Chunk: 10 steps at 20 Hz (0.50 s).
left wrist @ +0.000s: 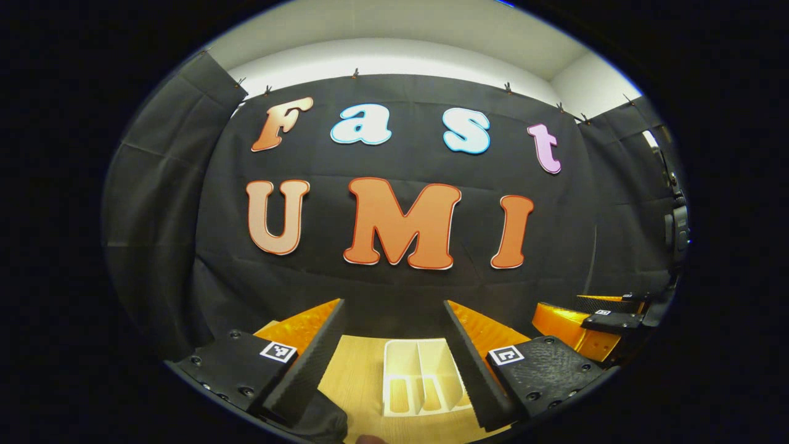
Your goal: Open the schoolbag, grab two books from the bookshelf and put them into the schoolbag.
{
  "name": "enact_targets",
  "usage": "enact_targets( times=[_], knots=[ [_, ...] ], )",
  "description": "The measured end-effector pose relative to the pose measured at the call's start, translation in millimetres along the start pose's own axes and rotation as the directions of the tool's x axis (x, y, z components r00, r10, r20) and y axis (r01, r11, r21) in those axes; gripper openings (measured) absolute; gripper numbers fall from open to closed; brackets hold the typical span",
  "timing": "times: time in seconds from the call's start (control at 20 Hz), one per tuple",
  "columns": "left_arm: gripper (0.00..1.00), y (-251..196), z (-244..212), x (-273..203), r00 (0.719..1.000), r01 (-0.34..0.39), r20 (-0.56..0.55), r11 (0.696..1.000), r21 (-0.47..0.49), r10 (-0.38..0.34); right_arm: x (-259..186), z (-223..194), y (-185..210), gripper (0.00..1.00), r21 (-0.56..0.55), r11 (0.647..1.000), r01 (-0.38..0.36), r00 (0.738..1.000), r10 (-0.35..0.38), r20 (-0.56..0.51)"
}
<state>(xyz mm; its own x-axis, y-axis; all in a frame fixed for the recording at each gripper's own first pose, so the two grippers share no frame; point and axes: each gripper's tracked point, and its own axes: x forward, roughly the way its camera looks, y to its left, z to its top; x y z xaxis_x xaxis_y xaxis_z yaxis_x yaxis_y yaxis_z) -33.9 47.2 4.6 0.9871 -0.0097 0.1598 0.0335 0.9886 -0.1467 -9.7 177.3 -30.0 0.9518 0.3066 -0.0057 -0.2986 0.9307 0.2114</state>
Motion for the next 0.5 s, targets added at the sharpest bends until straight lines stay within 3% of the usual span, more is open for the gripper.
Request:
enact_targets(
  times=[0.5],
  knots=[
    [0.97, -0.4, -8.4, 0.7, 1.000, 0.019, -0.019, 0.999, 0.038, -0.018, 0.4, -2.5, 2.7, 0.97, 0.003, 1.000, 0.020, 1.000, -0.020, 0.006]
  ],
)
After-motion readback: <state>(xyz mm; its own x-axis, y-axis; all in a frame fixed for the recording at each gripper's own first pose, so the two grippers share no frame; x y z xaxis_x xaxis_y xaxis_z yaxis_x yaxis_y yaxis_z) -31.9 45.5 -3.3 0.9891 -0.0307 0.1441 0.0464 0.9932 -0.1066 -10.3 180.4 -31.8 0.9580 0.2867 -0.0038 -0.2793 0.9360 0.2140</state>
